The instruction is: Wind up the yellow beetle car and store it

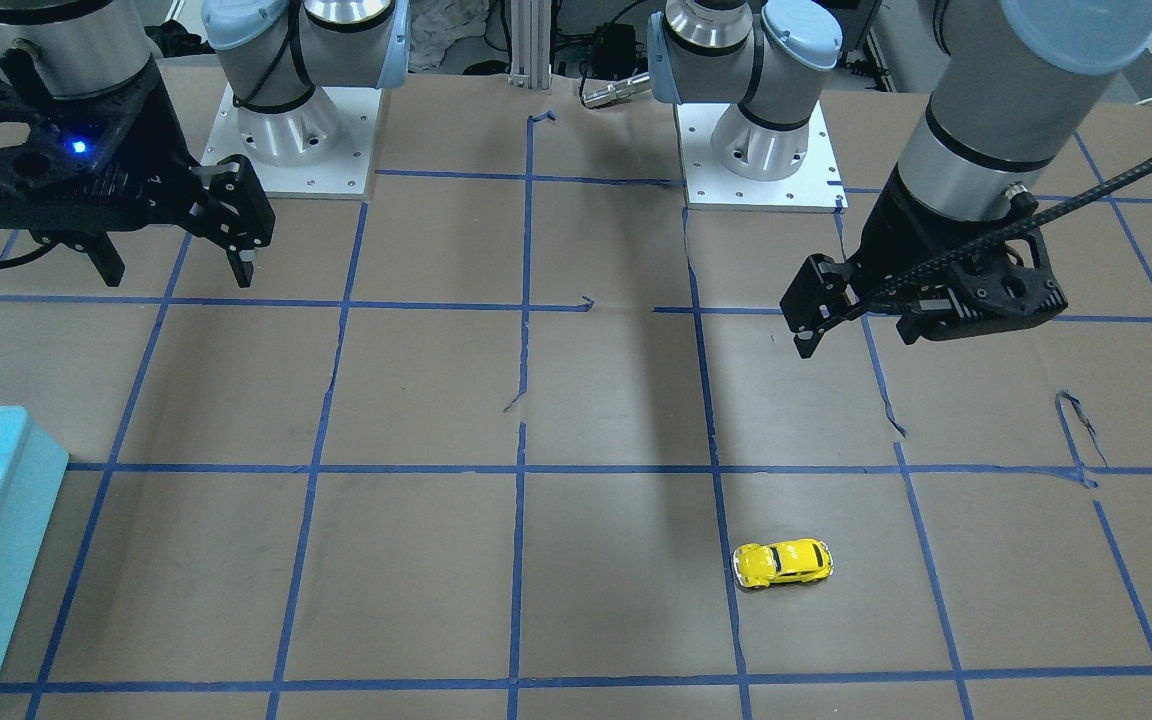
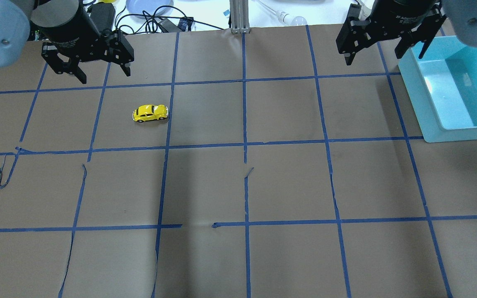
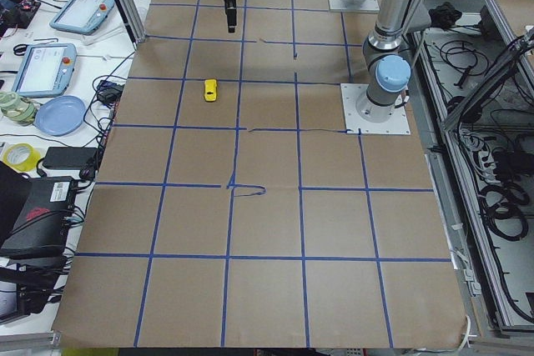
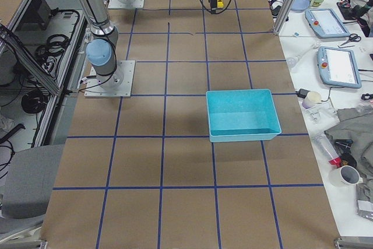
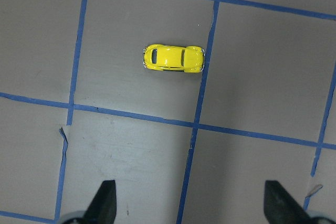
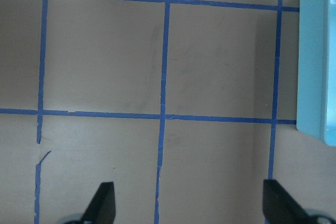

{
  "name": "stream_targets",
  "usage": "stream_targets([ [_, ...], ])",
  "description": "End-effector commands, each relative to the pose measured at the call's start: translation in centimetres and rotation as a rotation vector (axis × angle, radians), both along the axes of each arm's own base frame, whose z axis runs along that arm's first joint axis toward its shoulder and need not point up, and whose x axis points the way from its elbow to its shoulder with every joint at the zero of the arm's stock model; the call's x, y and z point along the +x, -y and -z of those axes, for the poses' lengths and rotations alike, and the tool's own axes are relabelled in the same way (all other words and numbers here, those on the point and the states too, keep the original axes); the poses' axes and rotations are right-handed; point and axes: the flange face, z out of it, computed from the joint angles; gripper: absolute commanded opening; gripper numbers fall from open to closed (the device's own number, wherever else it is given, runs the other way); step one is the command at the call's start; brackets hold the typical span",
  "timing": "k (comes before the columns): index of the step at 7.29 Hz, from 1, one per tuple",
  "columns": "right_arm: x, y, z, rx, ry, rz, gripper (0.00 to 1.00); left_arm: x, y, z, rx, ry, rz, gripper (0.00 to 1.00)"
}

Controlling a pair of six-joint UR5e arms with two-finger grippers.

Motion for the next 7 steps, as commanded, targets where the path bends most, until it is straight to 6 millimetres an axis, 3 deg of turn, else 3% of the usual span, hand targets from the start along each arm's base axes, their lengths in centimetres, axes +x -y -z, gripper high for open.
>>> stream_targets([
  [1,-0.01,-0.05,-0.07,-0.001,0.000,0.001,1.00,0.13,0.03,-0.03,-0.002,0.000,-0.003,1.00],
  [7,0.08,-0.02,0.11,0.003,0.009,0.000,1.00,0.20,0.10,0.06,0.000,-0.002,-0.004,1.00],
])
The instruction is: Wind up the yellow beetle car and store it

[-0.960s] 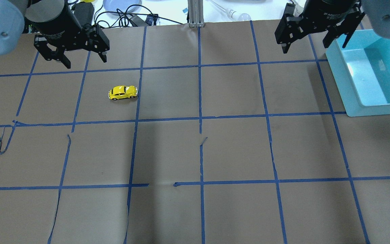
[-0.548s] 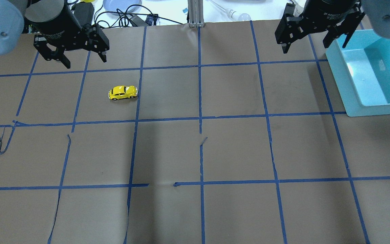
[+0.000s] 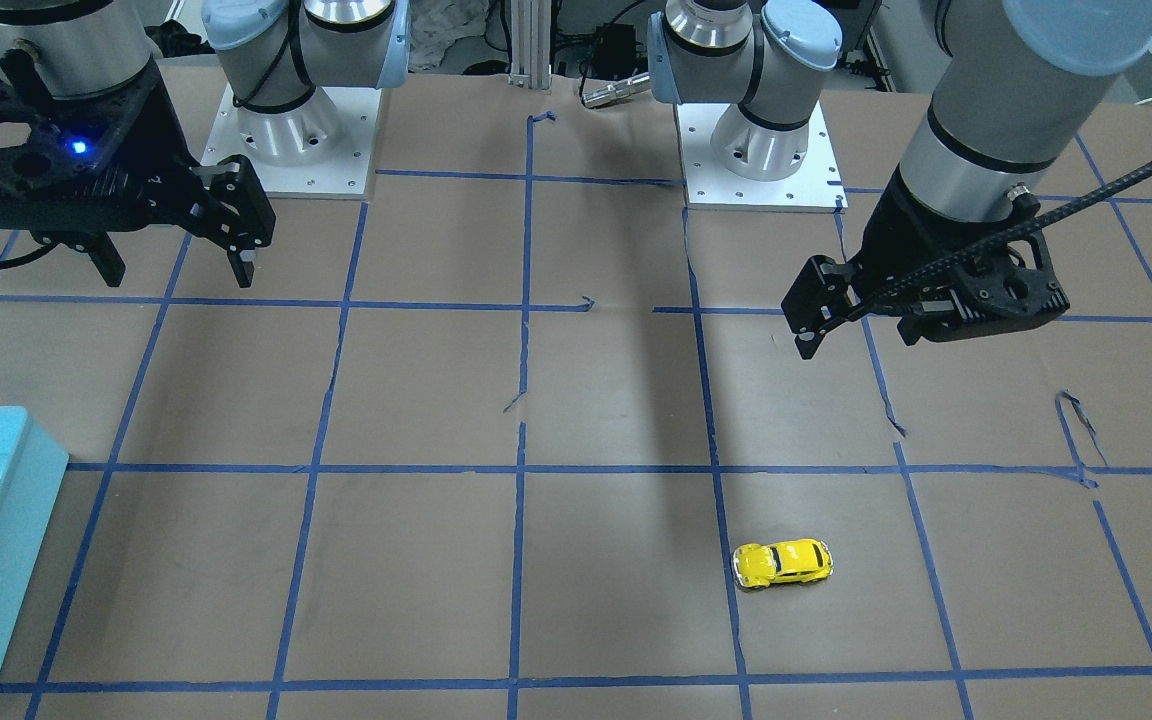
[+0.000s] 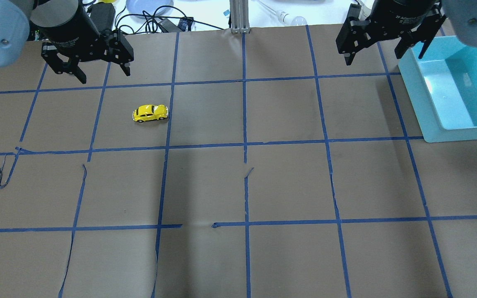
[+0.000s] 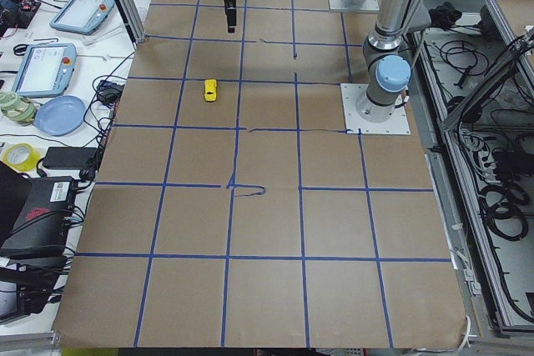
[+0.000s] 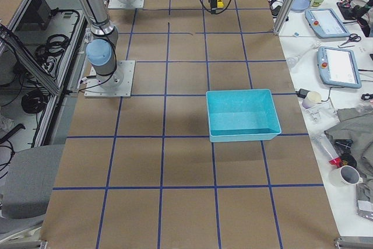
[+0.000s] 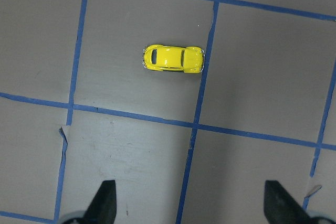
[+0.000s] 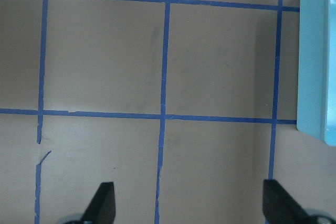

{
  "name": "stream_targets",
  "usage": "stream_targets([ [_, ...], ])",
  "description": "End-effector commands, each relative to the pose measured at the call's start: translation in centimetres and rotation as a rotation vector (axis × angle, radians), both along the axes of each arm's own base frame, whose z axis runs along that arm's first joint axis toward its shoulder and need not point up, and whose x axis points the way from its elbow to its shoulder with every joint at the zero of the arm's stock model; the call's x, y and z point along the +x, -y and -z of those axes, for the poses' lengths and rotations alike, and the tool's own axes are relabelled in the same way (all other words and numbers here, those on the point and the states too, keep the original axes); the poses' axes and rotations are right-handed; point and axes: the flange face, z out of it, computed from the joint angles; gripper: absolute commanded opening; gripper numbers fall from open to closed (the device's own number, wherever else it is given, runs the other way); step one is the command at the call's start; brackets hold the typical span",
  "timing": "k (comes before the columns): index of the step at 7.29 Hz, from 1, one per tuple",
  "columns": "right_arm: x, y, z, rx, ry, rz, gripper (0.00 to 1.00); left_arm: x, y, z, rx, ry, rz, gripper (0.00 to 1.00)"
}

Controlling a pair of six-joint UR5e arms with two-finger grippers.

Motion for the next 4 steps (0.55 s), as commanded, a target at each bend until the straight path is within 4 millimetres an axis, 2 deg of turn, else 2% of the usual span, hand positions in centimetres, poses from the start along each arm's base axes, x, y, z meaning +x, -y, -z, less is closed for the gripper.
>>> stream_targets([
  [1,0.05,-0.01,0.08,0.003,0.005,-0.001,1.00,0.04,0.02,0.01,0.000,-0.002,-0.001,1.00],
  [4,0.05,-0.01,0.08,0.003,0.005,-0.001,1.00,0.03,0.23,0.22,0.000,-0.013,-0.003,1.00],
])
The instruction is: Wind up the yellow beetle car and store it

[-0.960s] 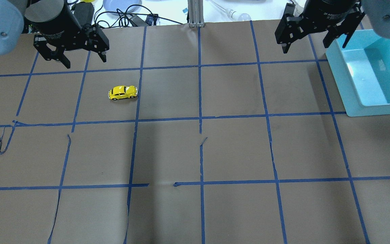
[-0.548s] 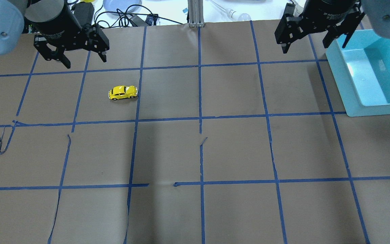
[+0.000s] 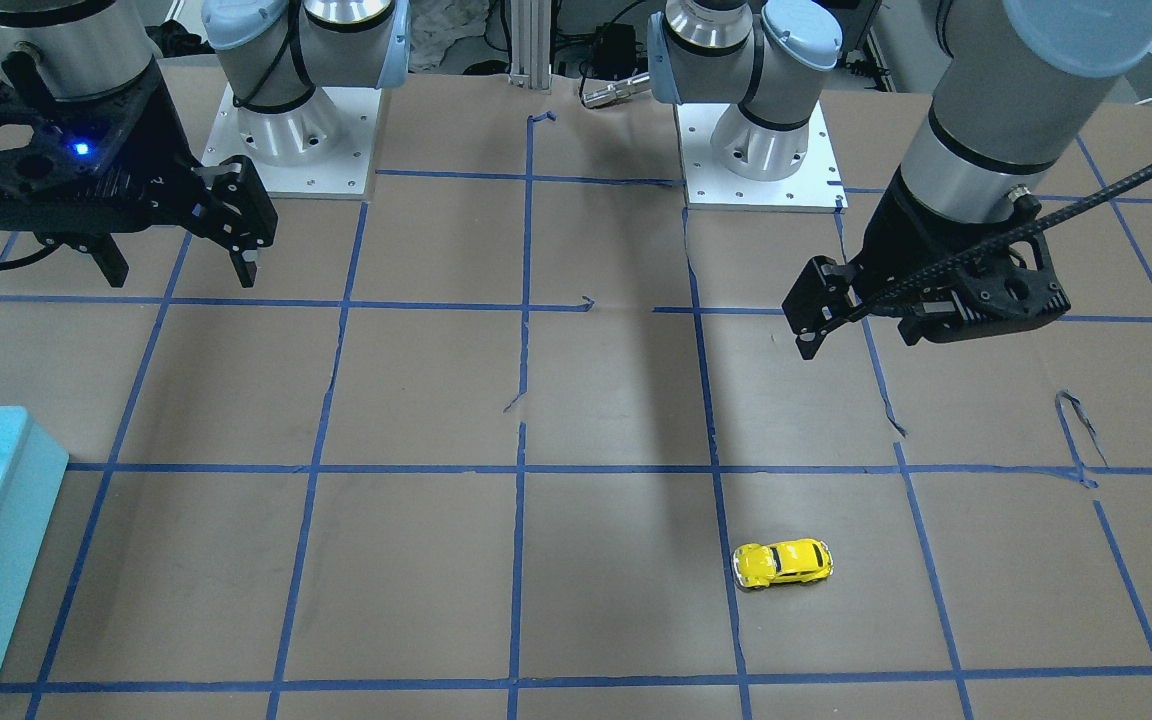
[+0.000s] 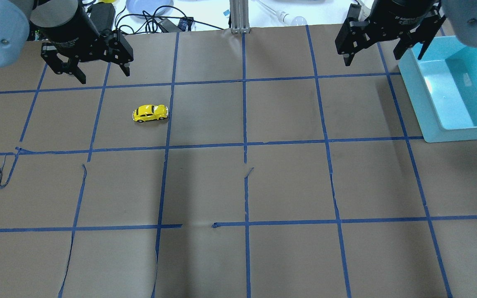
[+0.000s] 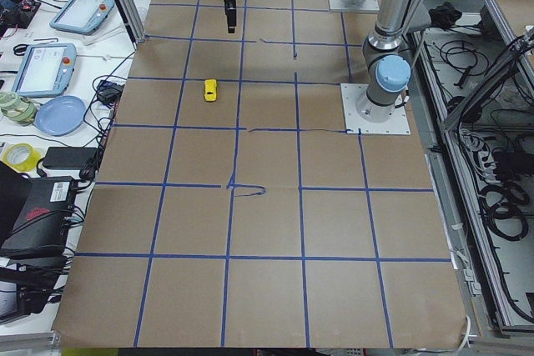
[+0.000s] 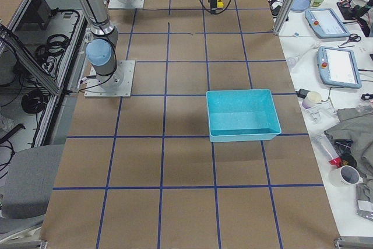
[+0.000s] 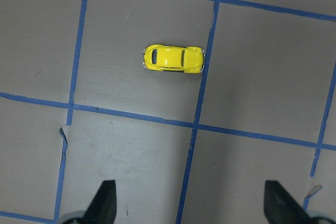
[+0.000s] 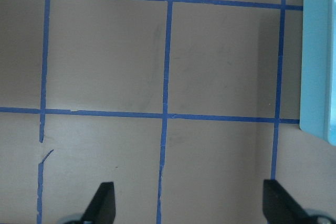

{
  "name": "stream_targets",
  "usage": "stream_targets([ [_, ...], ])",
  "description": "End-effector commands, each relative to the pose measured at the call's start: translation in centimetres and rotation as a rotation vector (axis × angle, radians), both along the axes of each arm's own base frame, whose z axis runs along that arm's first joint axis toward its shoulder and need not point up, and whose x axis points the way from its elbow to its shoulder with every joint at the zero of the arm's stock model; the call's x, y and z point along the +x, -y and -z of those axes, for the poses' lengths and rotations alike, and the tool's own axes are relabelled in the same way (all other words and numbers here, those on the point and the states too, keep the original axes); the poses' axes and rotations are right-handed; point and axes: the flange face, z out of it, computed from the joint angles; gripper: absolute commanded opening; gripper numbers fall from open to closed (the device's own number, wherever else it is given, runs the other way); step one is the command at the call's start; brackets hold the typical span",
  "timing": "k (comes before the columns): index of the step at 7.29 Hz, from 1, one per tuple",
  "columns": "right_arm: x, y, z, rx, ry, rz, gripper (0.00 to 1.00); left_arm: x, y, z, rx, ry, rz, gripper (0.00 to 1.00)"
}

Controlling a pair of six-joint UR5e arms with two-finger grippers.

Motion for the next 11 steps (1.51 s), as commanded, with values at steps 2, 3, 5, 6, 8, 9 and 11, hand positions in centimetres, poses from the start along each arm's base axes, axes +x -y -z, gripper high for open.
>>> stream_targets([
  [2,0.0,0.0,0.0,0.000,0.000,-0.001,1.00,0.0,0.9,-0.1,-0.044,-0.014,-0.083,1.00],
  [3,0.0,0.0,0.0,0.001,0.000,0.001,1.00,0.6,1.9,0.8,-0.064,-0.035,-0.333,1.00],
  [5,0.0,0.0,0.0,0.001,0.000,0.001,1.00,1.4,3.5,4.3,-0.106,-0.067,-0.673,1.00],
  [6,0.0,0.0,0.0,0.001,0.000,0.001,1.00,2.3,4.6,7.7,-0.121,-0.081,-0.789,1.00],
  [8,0.0,0.0,0.0,0.000,0.000,0.001,1.00,3.5,6.7,13.4,-0.122,-0.134,-1.140,1.00],
  [9,0.0,0.0,0.0,0.000,0.000,0.001,1.00,3.6,7.6,16.0,-0.087,-0.126,-1.213,1.00],
  [11,0.0,0.0,0.0,0.000,0.000,0.001,1.00,3.7,8.8,20.6,-0.024,-0.097,-1.328,1.00],
])
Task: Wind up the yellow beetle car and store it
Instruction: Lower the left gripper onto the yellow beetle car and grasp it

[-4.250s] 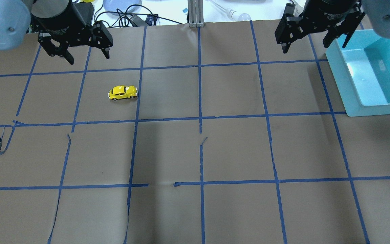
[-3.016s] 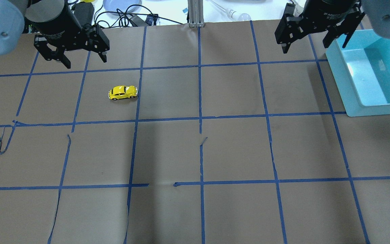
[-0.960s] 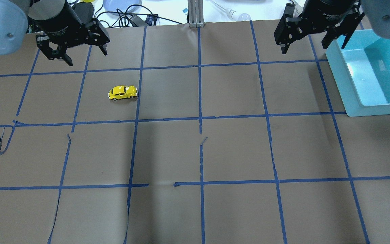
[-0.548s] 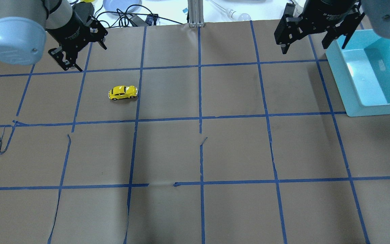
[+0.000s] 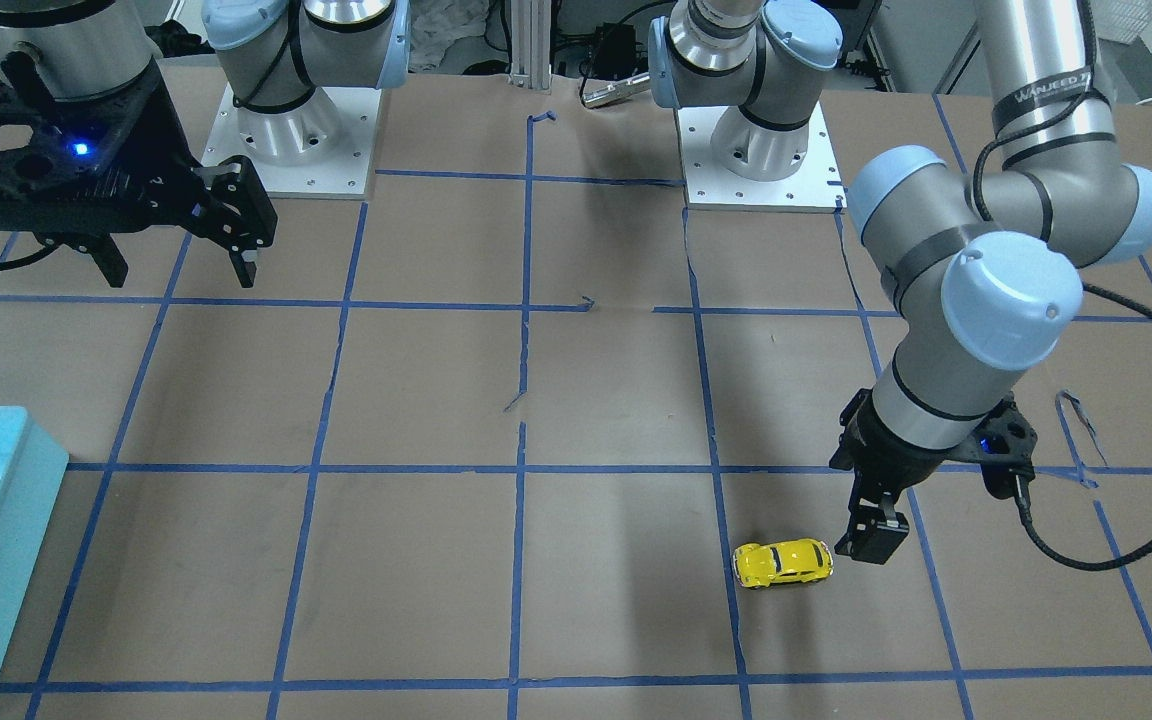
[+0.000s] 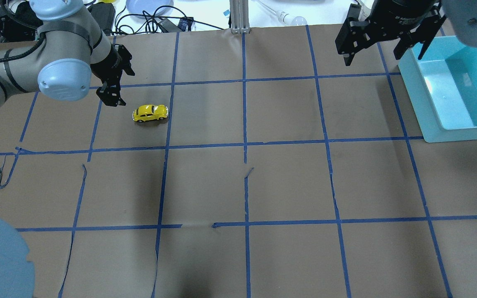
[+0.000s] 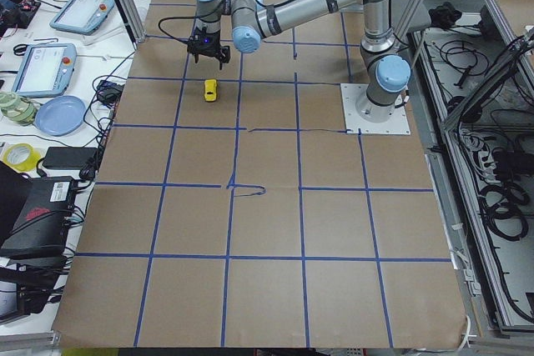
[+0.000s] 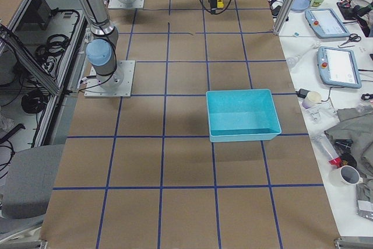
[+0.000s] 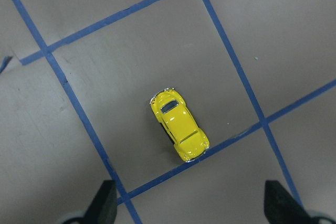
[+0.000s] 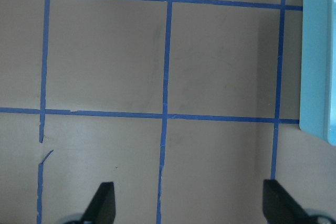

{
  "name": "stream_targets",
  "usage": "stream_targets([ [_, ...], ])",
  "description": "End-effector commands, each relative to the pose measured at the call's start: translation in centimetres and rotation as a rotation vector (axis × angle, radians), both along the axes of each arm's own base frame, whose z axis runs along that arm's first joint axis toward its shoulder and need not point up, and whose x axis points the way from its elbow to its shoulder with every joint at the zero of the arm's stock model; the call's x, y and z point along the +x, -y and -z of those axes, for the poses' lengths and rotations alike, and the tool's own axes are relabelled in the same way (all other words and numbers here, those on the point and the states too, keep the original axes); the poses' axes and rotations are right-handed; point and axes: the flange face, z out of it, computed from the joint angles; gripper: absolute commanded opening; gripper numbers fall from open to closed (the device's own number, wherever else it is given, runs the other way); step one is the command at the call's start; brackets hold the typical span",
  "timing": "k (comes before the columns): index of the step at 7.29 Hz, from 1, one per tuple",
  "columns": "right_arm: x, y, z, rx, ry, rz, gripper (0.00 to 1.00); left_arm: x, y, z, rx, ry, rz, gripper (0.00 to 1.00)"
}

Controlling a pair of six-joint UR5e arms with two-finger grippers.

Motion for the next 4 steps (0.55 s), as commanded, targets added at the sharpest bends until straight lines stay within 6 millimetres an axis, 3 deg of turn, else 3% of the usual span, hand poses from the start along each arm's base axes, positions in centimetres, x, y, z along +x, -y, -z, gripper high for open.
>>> stream_targets([
  [1,0.0,0.0,0.0,0.000,0.000,0.000,1.00,0.2,1.5,5.4,0.045,-0.011,-0.066,1.00],
  [3,0.0,0.0,0.0,0.000,0.000,0.002,1.00,0.2,2.4,9.3,0.059,-0.022,-0.128,1.00],
  [4,0.0,0.0,0.0,0.000,0.000,0.002,1.00,0.1,2.5,10.1,0.071,-0.021,-0.135,1.00],
])
